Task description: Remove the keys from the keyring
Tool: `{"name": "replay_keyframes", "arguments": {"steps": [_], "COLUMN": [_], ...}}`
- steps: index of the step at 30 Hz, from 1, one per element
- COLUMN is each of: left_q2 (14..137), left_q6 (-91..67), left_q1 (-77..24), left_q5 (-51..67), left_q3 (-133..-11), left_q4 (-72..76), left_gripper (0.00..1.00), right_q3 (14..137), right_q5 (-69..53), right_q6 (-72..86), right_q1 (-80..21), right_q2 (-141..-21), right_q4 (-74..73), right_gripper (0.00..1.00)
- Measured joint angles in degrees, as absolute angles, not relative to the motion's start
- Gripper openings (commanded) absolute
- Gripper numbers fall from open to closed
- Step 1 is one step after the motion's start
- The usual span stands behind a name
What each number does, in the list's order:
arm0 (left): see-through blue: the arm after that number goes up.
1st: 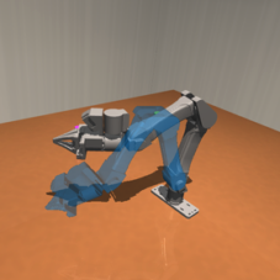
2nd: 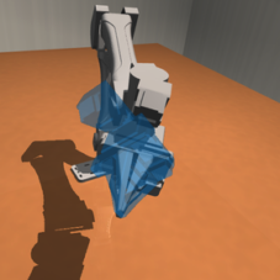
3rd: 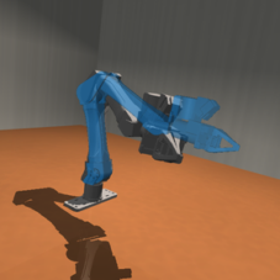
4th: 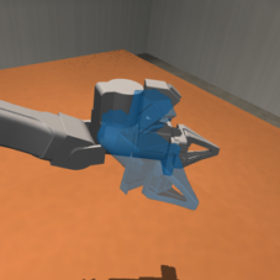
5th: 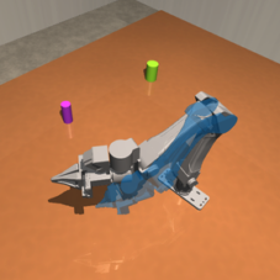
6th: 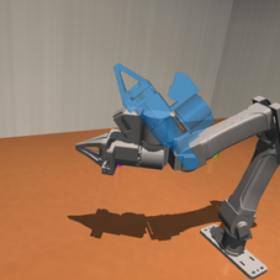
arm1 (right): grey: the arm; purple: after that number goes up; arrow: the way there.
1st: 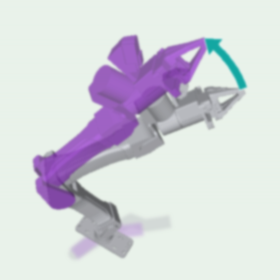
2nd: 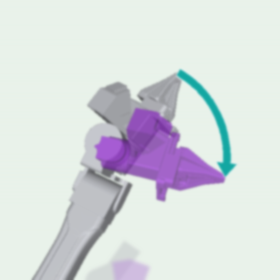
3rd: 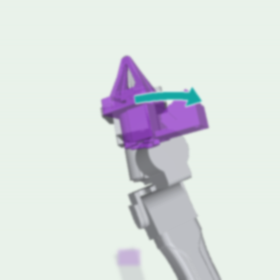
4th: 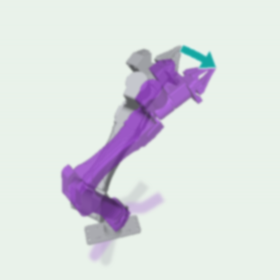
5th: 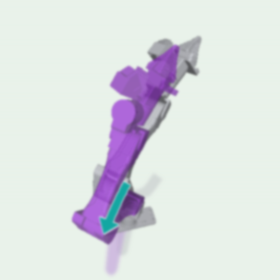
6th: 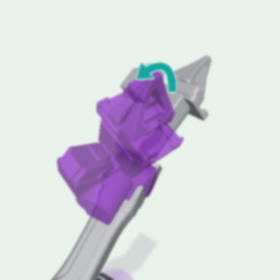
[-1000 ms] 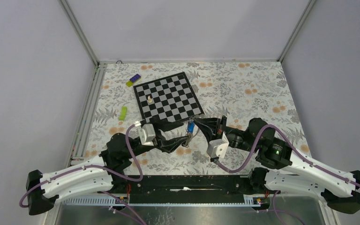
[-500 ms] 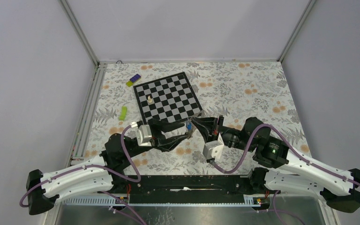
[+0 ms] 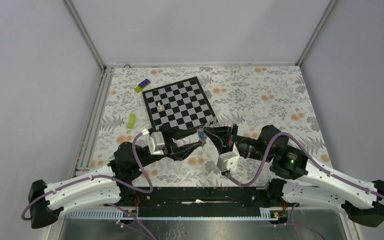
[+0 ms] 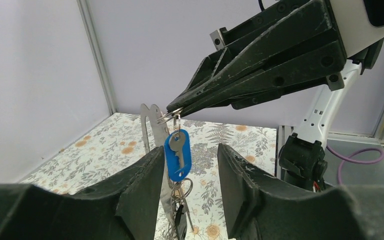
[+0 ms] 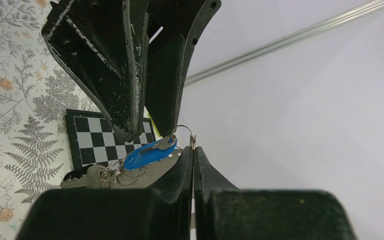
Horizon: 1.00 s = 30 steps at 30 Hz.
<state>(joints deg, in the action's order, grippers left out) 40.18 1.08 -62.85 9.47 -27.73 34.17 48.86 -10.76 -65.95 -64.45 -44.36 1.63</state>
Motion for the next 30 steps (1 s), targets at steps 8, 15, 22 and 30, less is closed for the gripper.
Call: {"name": "replay_keyframes", "arguments": {"steps": [8, 15, 22, 30], "left_q2": [39.8, 39.8, 39.9, 40.3], "left_q6": [1.5, 1.5, 1.6, 1.7], "left_q1": [-62.8, -62.8, -62.8, -62.8], "left_q5": [8.1, 7.6, 7.4, 7.5], "left_q3": [-27.7, -27.7, -27.7, -27.7], "left_q4": [34.4, 34.4, 34.4, 34.4], "left_gripper": [0.54, 0.52, 0.39, 0.31], "right_q3": [48.9, 48.8, 48.4, 48.4], "right_q5": [-11.9, -13.2, -13.2, -13.3], "right_q6": [-65.7, -65.7, -65.7, -65.5], "right_q1": [-64.4, -64.4, -64.4, -64.4], "right_q2": [-44.3, -44.3, -44.3, -44.3], "right_q4": [1.2, -0.1, -1.0, -1.0], "right_gripper": [0.00, 0.00, 0.00, 0.00]}}
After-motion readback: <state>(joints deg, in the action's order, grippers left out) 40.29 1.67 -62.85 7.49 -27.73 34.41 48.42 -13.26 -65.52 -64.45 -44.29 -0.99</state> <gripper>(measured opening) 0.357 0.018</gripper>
